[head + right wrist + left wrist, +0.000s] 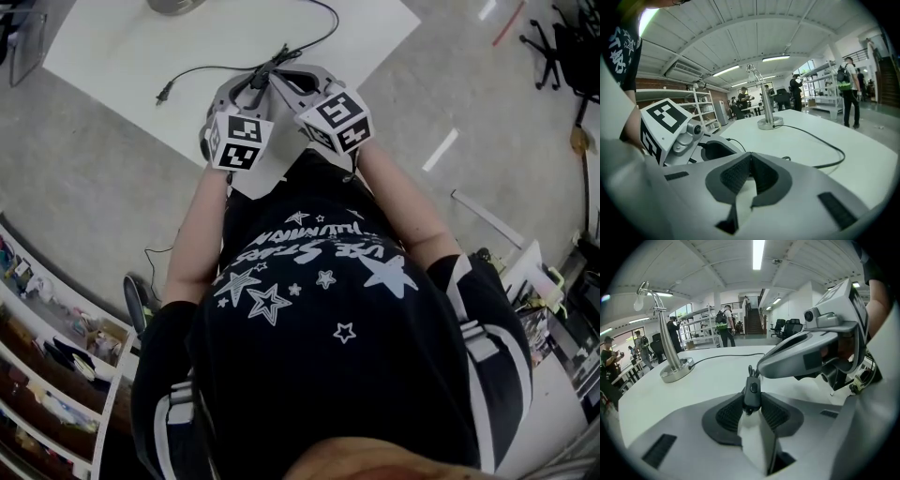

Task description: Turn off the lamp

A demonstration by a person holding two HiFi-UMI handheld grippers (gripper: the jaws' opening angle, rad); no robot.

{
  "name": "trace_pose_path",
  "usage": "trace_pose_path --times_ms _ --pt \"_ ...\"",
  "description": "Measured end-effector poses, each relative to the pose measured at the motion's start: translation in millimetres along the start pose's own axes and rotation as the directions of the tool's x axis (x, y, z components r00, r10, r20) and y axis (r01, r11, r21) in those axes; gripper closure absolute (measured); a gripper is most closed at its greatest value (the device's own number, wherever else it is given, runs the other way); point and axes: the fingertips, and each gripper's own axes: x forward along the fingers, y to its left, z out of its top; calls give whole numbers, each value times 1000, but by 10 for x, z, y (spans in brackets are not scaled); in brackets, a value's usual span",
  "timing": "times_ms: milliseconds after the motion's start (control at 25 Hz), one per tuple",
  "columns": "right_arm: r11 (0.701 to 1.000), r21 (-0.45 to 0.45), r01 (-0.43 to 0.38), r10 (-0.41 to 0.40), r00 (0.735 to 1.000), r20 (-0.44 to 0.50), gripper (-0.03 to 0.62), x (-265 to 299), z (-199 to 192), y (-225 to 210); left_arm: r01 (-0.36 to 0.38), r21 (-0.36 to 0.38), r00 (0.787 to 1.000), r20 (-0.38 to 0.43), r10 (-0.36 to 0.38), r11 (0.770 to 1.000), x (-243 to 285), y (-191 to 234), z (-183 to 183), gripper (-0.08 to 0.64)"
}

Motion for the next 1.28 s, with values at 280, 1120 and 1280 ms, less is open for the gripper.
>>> trace_pose_path --times_ms 280,1120,1280 --pt "999 -29 -46 43 996 -83 586 217 -72 -37 -4 -17 1000 -6 4 1000 -5 48 2 422" --pt "991 112 -73 87 988 -131 586 221 -170 -114 -12 -25 999 -35 11 1000 7 8 -9 422" --pt "985 152 -82 96 992 -87 585 208 -144 -56 1 -36 999 -45 -3 999 -4 46 -24 422"
